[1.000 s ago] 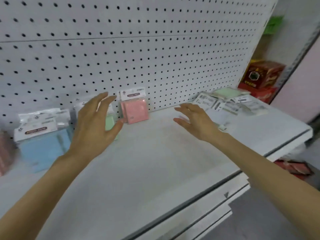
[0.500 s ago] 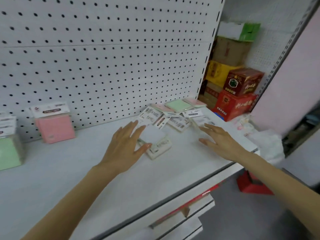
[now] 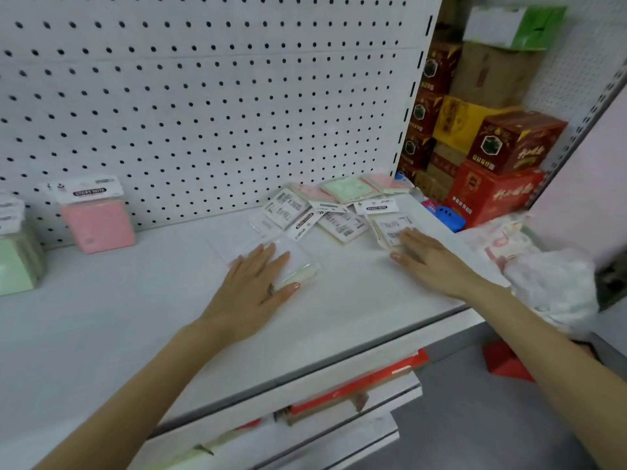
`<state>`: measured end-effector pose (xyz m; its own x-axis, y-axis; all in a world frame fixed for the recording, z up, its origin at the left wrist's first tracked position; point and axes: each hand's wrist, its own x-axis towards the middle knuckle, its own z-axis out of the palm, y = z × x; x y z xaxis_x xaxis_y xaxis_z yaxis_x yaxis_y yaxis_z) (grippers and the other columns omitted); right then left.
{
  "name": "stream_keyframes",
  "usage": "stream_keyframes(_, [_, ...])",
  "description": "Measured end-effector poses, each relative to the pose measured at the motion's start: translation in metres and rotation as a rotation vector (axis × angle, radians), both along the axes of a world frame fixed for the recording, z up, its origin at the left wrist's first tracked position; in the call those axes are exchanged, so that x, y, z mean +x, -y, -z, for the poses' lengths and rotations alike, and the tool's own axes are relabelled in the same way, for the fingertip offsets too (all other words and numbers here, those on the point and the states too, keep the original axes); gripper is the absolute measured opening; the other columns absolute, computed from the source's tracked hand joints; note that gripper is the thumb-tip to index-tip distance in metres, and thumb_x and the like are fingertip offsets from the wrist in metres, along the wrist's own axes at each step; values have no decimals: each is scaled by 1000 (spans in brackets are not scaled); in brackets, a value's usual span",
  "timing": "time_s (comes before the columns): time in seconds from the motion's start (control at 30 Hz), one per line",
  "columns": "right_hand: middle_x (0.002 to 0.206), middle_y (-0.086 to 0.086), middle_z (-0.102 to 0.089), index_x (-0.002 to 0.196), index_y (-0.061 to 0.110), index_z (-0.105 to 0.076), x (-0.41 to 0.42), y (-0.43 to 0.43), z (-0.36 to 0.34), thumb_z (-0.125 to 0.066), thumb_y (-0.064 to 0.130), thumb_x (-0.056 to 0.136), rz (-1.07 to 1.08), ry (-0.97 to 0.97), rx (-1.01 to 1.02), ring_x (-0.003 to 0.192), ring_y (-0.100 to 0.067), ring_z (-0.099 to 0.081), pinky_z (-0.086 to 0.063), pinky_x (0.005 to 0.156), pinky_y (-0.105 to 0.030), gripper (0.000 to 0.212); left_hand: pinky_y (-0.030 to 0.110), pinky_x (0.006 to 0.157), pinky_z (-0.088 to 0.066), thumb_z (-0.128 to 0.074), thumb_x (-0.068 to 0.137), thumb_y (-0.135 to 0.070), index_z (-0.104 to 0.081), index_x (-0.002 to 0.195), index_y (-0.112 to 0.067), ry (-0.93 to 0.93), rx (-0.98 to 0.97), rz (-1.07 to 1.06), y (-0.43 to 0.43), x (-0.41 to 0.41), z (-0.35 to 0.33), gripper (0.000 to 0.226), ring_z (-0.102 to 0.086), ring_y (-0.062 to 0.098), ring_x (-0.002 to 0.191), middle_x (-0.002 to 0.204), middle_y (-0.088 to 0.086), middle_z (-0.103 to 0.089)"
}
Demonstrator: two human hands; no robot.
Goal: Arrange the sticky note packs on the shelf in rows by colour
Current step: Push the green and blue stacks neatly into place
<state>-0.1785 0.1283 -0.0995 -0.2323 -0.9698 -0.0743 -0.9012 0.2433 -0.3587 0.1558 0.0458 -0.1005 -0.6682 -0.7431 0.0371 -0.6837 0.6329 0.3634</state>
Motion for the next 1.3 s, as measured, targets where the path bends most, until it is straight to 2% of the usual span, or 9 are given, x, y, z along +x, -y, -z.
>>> stream_keyframes(0.2, [153,10,-22,147,22,-31,19,-74,0,-35,72,85,-204,-28,-98,140,-9,-18,-8,112,-18,79,30,119,3,-18,91,-67,-29,148,-28,-71,-74,130,-66,31,8,71,-2,8,147,159,-5,-14])
stream_keyframes(0.33, [145,17,-31,141,32,-36,32,-119,0,-29,78,80,-302,-8,-167,133,1,-24,-3,115,-16,77,41,119,-8,-22,92,-68,-34,146,-26,-34,-120,145,-94,35,9,70,-18,17,145,155,-1,-29])
stream_keyframes(0.43, [144,16,-33,141,31,-37,27,-117,2,-37,77,79,-326,-59,-232,134,-4,-27,-7,116,-22,77,46,119,-9,-23,88,-72,-28,149,-27,-11,-114,95,-93,27,7,76,-10,22,147,158,5,-19])
stream_keyframes(0.57, [155,14,-11,145,38,-17,18,-92,3,-47,79,72,-309,-18,-193,145,-6,-5,-9,117,-28,89,36,119,2,-9,78,-83,-13,151,-35,45,-39,27,-88,18,6,87,2,16,148,161,2,-4])
stream_keyframes(0.67, [156,10,-8,143,41,-11,19,-83,10,-44,76,70,-293,-14,-132,144,-5,-1,-9,120,-32,87,37,119,-3,-12,82,-81,-22,150,-34,51,-80,39,-93,17,6,83,-12,20,147,159,3,-17])
stream_keyframes(0.93, [136,9,-40,135,30,-43,34,-106,27,-51,63,75,-248,74,-399,125,-17,-35,-25,107,-28,69,40,118,-16,-27,85,-74,-37,145,-28,45,-156,18,-114,18,13,76,-30,26,141,152,7,-35])
stream_keyframes(1.03, [135,2,-45,127,27,-56,35,-100,25,-58,63,72,-218,92,-435,124,-17,-34,-28,107,-33,65,40,117,-18,-32,85,-72,-39,143,-28,31,-163,14,-113,17,12,74,-32,25,140,151,6,-37])
stream_keyframes(1.17, [145,0,-40,125,35,-54,35,-96,23,-60,69,70,-189,152,-338,136,-17,-29,-24,112,-40,65,44,115,-23,-31,87,-69,-41,142,-25,32,-189,20,-113,14,12,71,-36,29,137,149,10,-40])
stream_keyframes(1.3, [128,2,-53,123,32,-58,40,-101,14,-53,70,68,-140,103,-329,118,-14,-40,-30,101,-27,67,46,99,-42,-30,89,-65,-47,138,-22,-26,-196,-26,-114,10,8,67,-46,31,122,139,13,-49])
